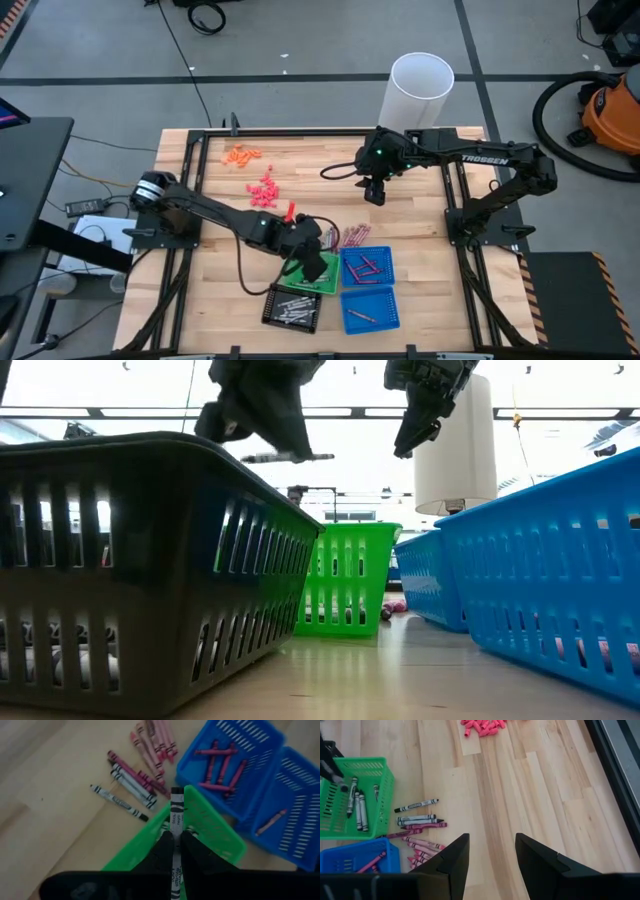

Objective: Sort crayons
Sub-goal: Put the black crayon into the green bin

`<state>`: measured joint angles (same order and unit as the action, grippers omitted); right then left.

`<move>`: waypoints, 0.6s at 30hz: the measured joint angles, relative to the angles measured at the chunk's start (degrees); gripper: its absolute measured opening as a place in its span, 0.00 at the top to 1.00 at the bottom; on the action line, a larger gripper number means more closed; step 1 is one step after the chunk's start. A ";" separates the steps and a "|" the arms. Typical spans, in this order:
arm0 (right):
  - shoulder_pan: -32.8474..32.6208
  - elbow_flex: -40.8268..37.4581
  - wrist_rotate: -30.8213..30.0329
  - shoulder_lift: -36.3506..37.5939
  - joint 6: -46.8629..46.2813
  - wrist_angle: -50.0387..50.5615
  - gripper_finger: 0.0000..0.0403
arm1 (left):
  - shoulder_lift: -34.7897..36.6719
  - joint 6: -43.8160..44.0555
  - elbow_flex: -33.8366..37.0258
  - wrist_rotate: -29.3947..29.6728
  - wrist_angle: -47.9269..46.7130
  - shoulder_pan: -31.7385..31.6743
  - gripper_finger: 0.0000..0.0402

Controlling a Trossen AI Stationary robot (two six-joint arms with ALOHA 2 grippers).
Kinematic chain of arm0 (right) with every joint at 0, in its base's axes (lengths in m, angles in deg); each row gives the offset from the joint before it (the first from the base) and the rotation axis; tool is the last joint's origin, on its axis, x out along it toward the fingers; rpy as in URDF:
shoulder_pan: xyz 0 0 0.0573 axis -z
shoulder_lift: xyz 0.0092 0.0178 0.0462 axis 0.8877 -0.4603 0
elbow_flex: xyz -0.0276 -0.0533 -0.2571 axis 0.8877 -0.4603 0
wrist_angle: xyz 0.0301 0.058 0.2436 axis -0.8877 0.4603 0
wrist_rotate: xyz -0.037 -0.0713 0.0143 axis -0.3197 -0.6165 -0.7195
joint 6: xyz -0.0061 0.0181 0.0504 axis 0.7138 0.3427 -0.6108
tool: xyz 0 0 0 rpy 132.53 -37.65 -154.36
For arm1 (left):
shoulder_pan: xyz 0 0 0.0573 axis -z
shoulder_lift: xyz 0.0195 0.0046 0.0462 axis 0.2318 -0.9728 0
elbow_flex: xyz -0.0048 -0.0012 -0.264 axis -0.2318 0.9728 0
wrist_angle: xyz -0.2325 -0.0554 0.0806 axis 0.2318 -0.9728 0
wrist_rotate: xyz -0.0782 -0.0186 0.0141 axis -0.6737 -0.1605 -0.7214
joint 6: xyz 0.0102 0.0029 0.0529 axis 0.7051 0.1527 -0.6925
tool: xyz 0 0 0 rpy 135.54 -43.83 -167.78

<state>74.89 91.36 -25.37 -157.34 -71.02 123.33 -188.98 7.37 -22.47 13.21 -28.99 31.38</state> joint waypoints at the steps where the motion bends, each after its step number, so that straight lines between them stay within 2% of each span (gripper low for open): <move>1: 0.00 0.00 0.00 0.00 0.04 0.00 0.58 | 0.58 -0.66 0.00 -0.07 0.06 0.00 0.96; 8: 0.00 0.00 0.25 0.00 0.35 0.11 0.58 | 2.04 -8.38 -0.01 -1.57 4.58 1.61 0.96; 18: -0.73 0.00 1.53 0.00 0.57 0.44 0.58 | 1.86 -10.41 -0.02 -1.30 5.87 5.28 0.96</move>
<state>74.15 91.36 -23.84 -157.34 -70.46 123.77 -187.12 -3.04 -22.49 11.91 -23.12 36.66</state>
